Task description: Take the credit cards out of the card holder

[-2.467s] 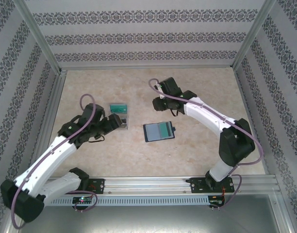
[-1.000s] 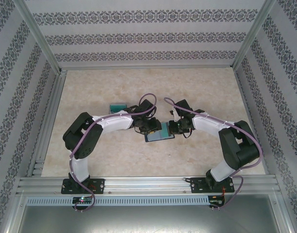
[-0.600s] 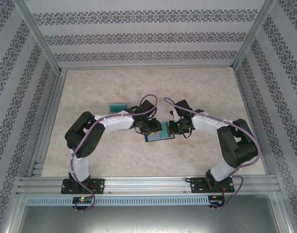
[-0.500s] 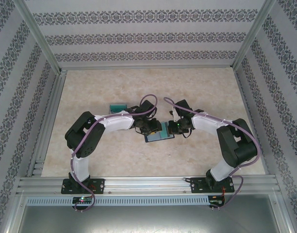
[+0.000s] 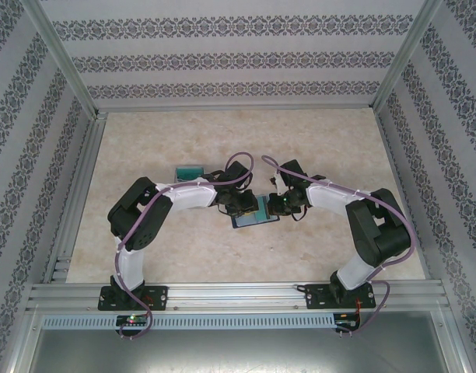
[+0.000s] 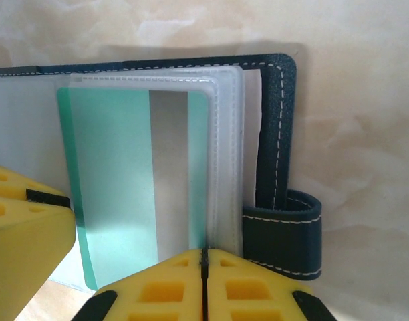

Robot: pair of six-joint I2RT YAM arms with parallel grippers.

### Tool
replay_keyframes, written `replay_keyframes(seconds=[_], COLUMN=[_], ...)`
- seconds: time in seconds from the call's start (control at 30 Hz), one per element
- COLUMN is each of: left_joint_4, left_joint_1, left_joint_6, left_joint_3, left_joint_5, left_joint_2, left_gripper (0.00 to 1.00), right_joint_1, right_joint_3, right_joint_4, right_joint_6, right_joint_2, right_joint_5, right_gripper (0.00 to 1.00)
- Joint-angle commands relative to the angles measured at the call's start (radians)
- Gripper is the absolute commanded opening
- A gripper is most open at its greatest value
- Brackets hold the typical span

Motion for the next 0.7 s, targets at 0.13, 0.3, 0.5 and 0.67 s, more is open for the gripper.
replay_keyframes(seconds=[0.13,0.3,0.5,0.67], left_joint_4=[0.073,0.079,0.036,0.025], left_joint_1=[-0.009,-0.010,-0.003,0.000], left_joint_6=[-0.019,-0.030,-0.026,-0.028], left_joint_3=[-0.001,-0.013,-0.033,-0.040], left_joint_5=[0.034,0.039,-0.013,-0.012], left_joint_2=[0.017,0.017,-0.020,-0.011], left_gripper=[0.17,0.17,0.20,0.21], right_joint_1=[-0.001,-0.001,-0.001,-0.001], right_joint_3=[-0.010,-0.011,-0.013,-0.011], right_joint_4=[-0.013,-0.016,-0.017,-0.014], right_joint_6=[0.008,0.007,0.007,0.009], right_joint_2=[0.024,0.025,0.024,0.031], right_joint_5=[-0.010,-0.007,-0.007,-0.009], right_gripper=[0.09,0.09,0.09,0.09])
